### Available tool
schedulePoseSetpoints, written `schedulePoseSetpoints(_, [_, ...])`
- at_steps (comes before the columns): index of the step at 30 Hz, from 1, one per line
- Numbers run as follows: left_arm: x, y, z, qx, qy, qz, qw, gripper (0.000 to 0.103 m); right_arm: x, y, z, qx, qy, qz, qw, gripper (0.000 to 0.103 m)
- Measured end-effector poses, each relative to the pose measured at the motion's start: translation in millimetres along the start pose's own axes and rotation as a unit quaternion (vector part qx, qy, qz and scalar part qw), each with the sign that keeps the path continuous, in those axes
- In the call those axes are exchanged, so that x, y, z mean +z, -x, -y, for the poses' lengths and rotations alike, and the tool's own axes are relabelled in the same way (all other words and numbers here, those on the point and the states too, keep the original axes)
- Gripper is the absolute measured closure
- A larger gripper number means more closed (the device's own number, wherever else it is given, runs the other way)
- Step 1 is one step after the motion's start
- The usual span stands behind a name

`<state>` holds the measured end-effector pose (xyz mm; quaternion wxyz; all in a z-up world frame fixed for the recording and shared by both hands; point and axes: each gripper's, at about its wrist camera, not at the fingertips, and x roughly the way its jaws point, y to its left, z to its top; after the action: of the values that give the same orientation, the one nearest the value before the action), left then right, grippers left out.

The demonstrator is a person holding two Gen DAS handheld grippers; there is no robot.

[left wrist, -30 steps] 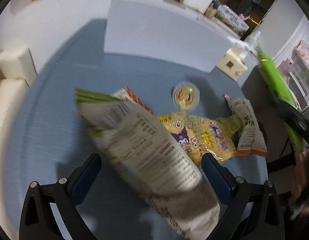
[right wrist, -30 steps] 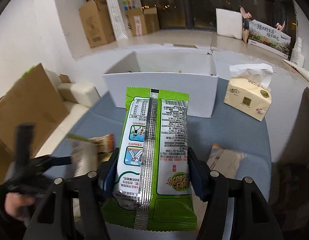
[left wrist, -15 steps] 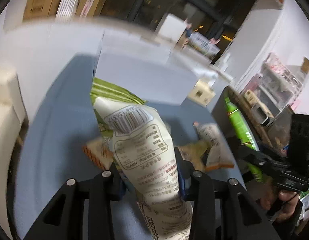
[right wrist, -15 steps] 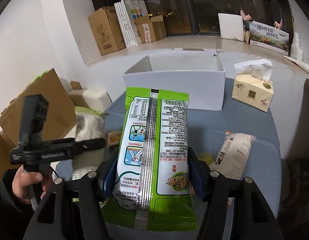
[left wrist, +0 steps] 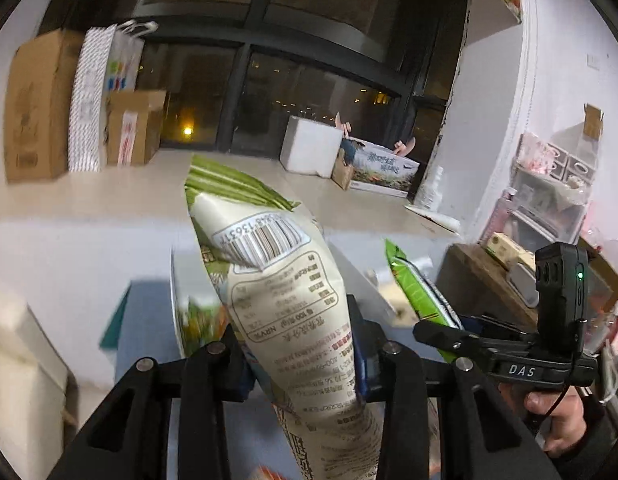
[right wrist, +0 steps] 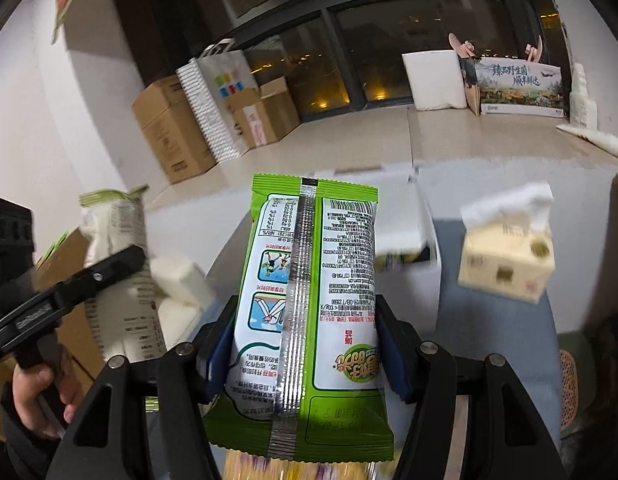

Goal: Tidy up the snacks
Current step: 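Lower both packets into the white box and open both grippers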

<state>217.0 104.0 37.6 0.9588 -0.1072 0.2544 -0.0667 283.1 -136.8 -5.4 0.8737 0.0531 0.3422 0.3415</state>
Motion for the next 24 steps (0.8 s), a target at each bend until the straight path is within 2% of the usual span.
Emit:
schedulePoseSetpoints(5, [42.3,-59.1,-9.8,0.027,-0.024,-0.018,0.9992,0.062,49.1,-49.4,14.9,-0.027,-0.007,-0.014,1.000,0.036])
schedulePoseSetpoints(11, [49.0,-112.1,-24.6,0.067,-0.040,-0.036,0.9963,0.062,79.5,-96.0,32.8,-0.035,-0.019,-0.032,0.999,0.036])
schedulePoseSetpoints(12, [48.2,-120.6,-28.6,0.080,-0.040,-0.042,0.9951,0.058,81.9,-99.7,33.6,-0.040,-0.017,-0.028,0.999,0.031])
schedulePoseSetpoints(13, [46.5,-126.2,-31.4,0.086,-0.037,-0.051,0.9943,0.048,83.0,-101.5,34.2,-0.045,-0.017,-0.024,0.999,0.029])
schedulePoseSetpoints(14, [44.8,-135.3,-36.8,0.103,-0.028,-0.070,0.9918,0.034,84.3,-104.5,35.9,-0.047,-0.021,-0.020,0.998,0.021])
schedulePoseSetpoints(15, [44.1,-139.5,-39.7,0.112,-0.021,-0.079,0.9903,0.001,84.9,-107.2,38.1,-0.044,-0.023,-0.022,0.998,0.006])
schedulePoseSetpoints(16, [40.7,-139.3,-43.1,0.120,-0.014,-0.077,0.9897,0.000,84.6,-110.4,40.4,-0.045,-0.028,-0.027,0.998,0.000])
schedulePoseSetpoints(24, [27.0,-125.2,-42.5,0.115,-0.014,-0.066,0.9911,0.000,62.6,-113.4,43.7,-0.061,-0.018,-0.040,0.997,0.000])
